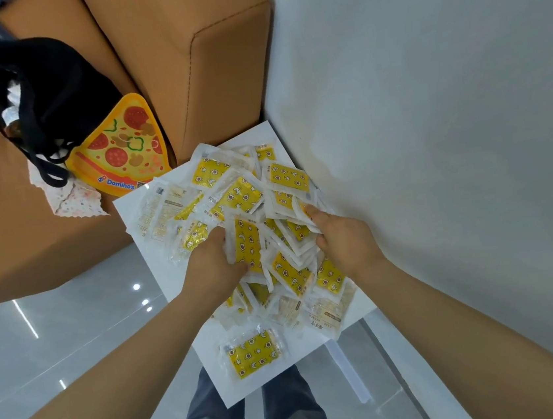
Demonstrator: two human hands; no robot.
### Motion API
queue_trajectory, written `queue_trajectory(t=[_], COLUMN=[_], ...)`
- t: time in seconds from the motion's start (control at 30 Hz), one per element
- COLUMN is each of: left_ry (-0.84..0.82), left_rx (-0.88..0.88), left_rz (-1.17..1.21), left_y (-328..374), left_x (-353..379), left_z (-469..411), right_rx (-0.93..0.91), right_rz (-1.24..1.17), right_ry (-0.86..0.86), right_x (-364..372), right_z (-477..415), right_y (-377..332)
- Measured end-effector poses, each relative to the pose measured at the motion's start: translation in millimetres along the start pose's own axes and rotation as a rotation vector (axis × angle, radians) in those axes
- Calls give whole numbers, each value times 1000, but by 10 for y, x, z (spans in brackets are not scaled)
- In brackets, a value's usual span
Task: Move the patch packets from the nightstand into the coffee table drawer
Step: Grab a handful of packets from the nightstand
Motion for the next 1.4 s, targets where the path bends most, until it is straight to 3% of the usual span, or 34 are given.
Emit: queue_trajectory(t=[0.43, 0.97, 1.23, 1.4], left_ry=[77, 175, 321, 409], left_rx=[32, 65, 73, 51], left_rz=[95, 200, 397, 533], left_y=[60, 133, -7, -296], left_x=[-371, -791, -1109, -1367], left_z=[432, 1347, 2131, 2497], right_rx=[125, 178, 66, -47], right_rz=[-405, -624, -798, -787], right_ry=[165, 305, 365, 331], right_x=[-321, -959, -1436, -1637], right_z=[512, 1199, 1669, 1815], right_y=[-229, -657, -1151, -1590])
Point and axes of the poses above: each hand's wrist, its own z-axis away from the middle knuckle, its own x-axis out of the palm, y = z × x, the point moved 1 cm from there along -z, towards the middle knuckle, and after that the axes turned 6 degrees about -x, right-handed, at the moved point
